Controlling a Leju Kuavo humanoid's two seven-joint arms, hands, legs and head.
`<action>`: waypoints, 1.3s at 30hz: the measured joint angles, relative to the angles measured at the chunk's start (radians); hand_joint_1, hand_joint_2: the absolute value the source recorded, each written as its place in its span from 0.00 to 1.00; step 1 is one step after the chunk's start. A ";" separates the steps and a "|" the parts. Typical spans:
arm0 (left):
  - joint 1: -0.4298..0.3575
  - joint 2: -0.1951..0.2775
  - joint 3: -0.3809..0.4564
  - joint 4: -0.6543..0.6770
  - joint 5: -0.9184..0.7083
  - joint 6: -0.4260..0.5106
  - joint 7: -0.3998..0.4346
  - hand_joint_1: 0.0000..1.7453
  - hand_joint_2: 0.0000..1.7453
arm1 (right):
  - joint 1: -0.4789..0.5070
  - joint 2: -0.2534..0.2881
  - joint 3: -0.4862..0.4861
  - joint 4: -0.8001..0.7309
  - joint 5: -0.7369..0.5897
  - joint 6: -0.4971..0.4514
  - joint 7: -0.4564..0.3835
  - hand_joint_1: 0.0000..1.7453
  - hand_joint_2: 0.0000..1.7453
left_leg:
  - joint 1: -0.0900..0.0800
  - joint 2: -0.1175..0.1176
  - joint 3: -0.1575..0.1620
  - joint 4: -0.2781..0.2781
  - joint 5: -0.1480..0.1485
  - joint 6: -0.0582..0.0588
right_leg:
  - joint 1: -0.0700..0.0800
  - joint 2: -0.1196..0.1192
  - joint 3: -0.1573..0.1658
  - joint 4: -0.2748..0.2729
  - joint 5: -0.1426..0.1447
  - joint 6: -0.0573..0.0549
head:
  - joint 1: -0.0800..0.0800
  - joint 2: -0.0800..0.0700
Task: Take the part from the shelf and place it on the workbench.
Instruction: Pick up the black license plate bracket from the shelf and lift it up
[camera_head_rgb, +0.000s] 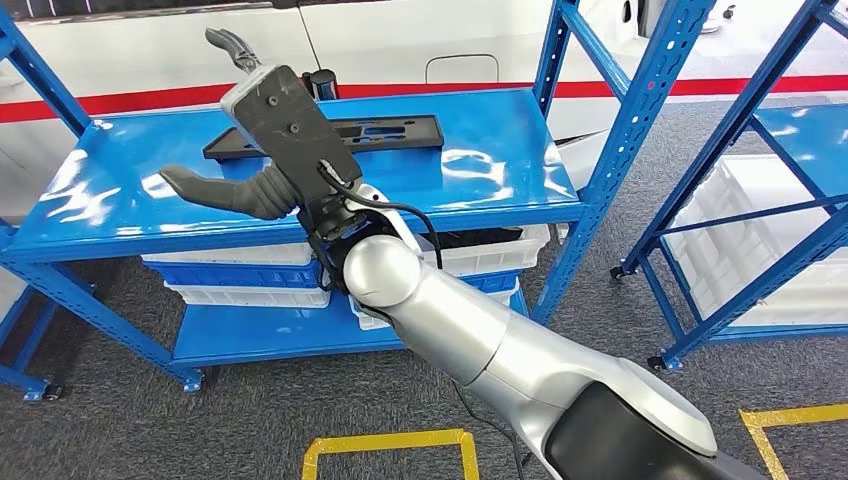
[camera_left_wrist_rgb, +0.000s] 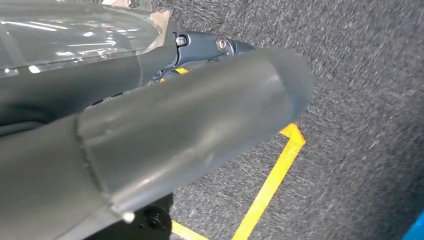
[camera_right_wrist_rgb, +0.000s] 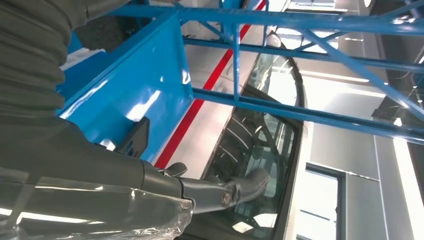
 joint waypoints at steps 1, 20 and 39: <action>-0.002 0.000 0.000 0.000 -0.002 -0.002 0.001 0.00 0.00 | 0.001 0.000 -0.005 0.003 0.007 0.003 0.001 0.00 1.00 | -0.003 -0.001 0.008 -0.005 -0.006 0.005 | 0.003 0.002 0.017 0.000 -0.002 0.009 | 0.001 0.000; -0.017 0.002 -0.001 -0.001 -0.056 -0.008 0.028 0.00 0.00 | 0.030 0.002 -0.078 0.042 0.079 0.019 0.014 0.00 1.00 | -0.003 -0.016 0.132 0.074 -0.097 -0.003 | 0.000 -0.013 -0.106 -0.023 0.120 -0.020 | -0.001 0.000; -0.024 0.004 0.015 -0.001 -0.056 0.032 0.053 0.00 0.00 | 0.075 0.000 -0.110 0.068 0.117 0.033 0.010 0.00 1.00 | 0.018 0.010 -0.032 -0.013 0.040 0.014 | -0.016 -0.015 -0.146 0.253 -0.126 0.039 | -0.006 0.000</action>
